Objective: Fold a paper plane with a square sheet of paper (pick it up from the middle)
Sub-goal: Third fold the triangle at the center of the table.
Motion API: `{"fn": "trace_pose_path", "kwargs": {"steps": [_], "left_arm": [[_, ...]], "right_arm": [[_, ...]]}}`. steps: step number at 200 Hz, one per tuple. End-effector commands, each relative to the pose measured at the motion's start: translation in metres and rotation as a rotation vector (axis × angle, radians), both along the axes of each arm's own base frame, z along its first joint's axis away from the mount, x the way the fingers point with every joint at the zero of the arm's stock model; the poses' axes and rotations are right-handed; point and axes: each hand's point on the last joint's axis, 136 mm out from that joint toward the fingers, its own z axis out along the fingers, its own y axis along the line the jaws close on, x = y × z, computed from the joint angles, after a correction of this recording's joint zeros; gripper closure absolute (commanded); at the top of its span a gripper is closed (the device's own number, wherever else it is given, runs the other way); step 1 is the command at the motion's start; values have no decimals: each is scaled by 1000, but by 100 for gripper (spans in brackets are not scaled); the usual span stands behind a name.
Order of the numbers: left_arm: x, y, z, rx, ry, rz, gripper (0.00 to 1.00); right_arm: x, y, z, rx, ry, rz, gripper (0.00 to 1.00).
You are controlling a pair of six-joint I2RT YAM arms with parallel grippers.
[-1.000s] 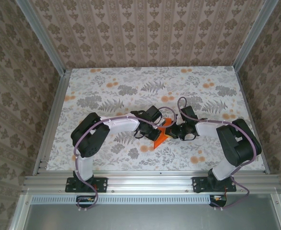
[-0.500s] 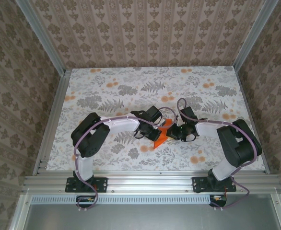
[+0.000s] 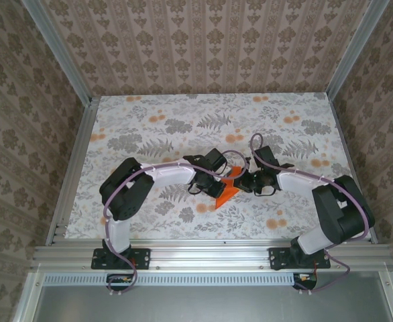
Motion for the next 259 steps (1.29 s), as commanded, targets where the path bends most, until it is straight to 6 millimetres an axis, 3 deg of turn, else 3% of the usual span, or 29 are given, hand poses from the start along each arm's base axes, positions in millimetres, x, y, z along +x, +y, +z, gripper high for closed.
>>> {"fn": "trace_pose_path", "kwargs": {"steps": [1,29,56,152,169,227,246,259], "left_arm": [[-9,8,-14,56,35,-27,93],[-10,9,-14,60,36,-33,93],[-11,11,-16,70,40,-35,94],[-11,15,-20,90,33,-33,96],[-10,15,-20,91,33,-29,96],[-10,16,-20,97,32,-26,96],[-10,17,-21,101,34,-25,96],[-9,17,-19,101,30,-21,96]], "right_arm": [[5,2,-11,0,22,-22,92],[-2,-12,-42,-63,75,-56,92],[-6,-19,-56,-58,114,-72,91],[25,-10,-14,93,31,-69,90],[26,-16,-20,62,46,-77,90],[3,-37,-81,-11,159,-150,93],[6,-35,-75,33,138,-161,93],[12,-31,-61,54,101,-146,93]]}}
